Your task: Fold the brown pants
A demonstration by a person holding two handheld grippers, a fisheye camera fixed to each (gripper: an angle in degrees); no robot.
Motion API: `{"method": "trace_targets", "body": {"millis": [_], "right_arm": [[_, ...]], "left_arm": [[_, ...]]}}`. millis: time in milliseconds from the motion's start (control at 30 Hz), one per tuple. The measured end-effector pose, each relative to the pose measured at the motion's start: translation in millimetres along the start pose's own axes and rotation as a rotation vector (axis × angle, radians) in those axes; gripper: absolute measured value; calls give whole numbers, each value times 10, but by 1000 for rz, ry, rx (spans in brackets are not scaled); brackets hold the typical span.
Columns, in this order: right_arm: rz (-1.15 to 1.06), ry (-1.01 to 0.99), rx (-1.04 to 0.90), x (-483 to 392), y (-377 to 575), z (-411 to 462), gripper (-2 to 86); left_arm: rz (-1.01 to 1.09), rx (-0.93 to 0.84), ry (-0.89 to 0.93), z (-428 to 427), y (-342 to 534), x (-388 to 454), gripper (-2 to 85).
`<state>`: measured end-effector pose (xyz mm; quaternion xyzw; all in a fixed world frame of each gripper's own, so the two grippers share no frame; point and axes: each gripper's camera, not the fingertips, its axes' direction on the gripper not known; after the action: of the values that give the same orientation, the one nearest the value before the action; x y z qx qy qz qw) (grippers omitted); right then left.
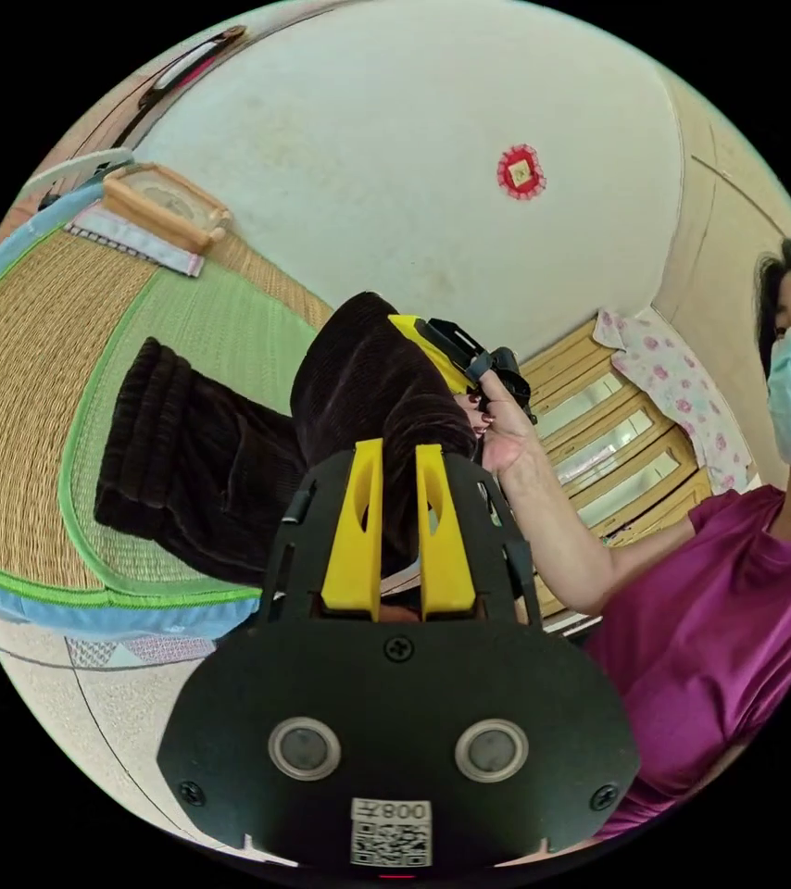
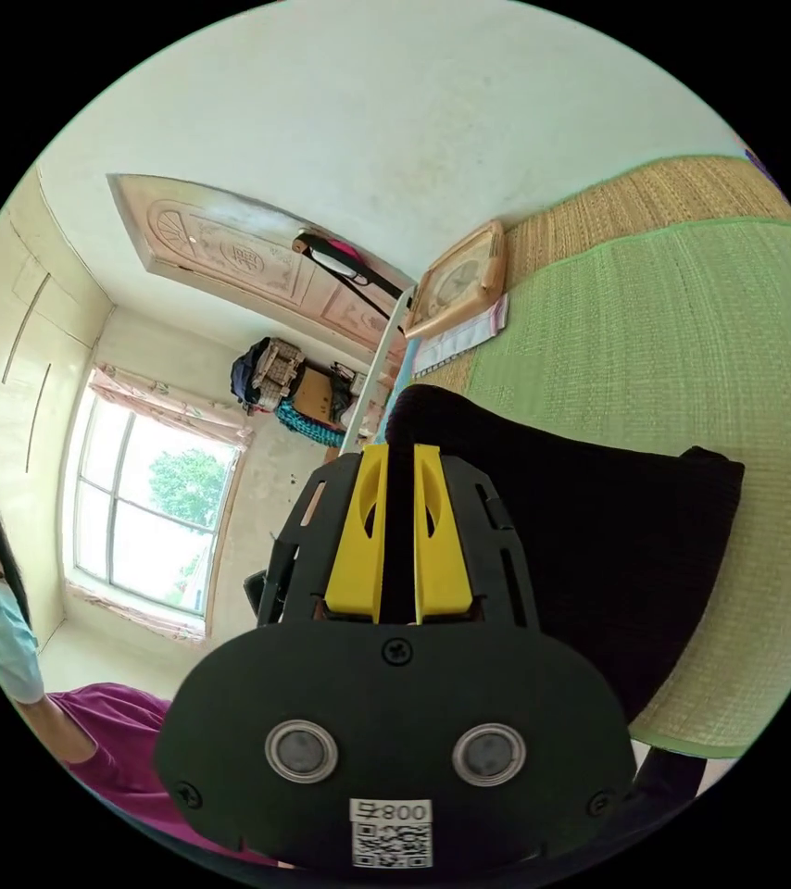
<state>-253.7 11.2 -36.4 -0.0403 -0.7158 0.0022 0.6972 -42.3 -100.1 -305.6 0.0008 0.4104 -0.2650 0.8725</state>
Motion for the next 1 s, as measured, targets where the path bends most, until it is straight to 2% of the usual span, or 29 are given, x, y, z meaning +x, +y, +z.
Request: {"method": "trace_targets", "body": {"millis": [167, 333, 500, 667, 800, 900, 1000], "right_arm": [[-18, 56, -76, -323, -210, 662, 44], [-22, 82, -153, -499, -355, 1214, 54], [-4, 12, -216, -573, -492, 1557, 58], [-102, -87, -213, -837, -585, 1479, 21], [-185, -7, -210, -1071, -664, 1424, 6], [-233, 86, -222, -1217, -798, 1551, 2], [-288, 192, -250, -1358, -932, 1814, 1]], "left_arm": [[-134, 57, 21, -489, 49, -516, 66], [-208, 70, -33, -899, 118, -863, 66], [-283, 110, -72, -1256, 230, -1059, 65], [-311, 211, -119, -1655, 313, -1018, 48], [-182, 267, -124, -1887, 114, -722, 22], [-17, 151, -145, -1721, -199, -432, 8], [70, -5, -293, -1406, -409, -307, 3]]}}
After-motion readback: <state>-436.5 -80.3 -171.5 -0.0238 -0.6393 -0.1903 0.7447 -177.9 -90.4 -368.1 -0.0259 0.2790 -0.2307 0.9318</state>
